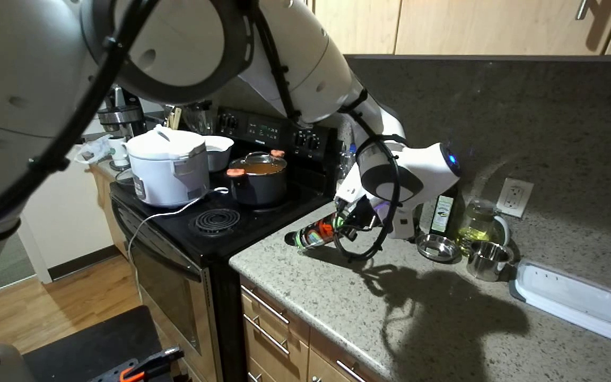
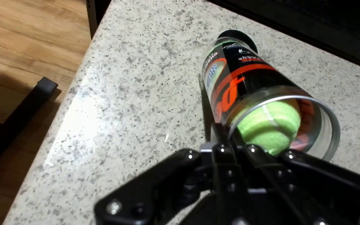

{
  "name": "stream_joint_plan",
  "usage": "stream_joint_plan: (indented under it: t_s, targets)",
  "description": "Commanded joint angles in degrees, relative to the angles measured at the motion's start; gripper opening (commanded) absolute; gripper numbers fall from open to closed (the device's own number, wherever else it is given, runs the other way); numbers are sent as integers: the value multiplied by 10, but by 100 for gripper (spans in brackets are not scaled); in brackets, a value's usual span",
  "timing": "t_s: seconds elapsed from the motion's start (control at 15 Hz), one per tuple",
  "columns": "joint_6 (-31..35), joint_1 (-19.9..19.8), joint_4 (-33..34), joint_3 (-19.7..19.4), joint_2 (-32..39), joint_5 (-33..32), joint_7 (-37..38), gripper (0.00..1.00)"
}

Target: Put two tennis balls on the counter

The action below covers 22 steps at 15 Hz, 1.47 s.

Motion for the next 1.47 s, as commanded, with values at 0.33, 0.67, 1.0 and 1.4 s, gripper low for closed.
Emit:
stream_joint_plan:
  t_s: [0.33, 0.67, 1.0, 1.4]
  targets:
    - [-4, 9, 6, -12, 4, 9, -1, 1]
    - [-24, -1, 27, -14, 25, 25, 4, 1]
    - [-51, -13, 51, -19, 51, 53, 7, 1]
    - [-106, -33, 110, -25, 107, 70, 21, 1]
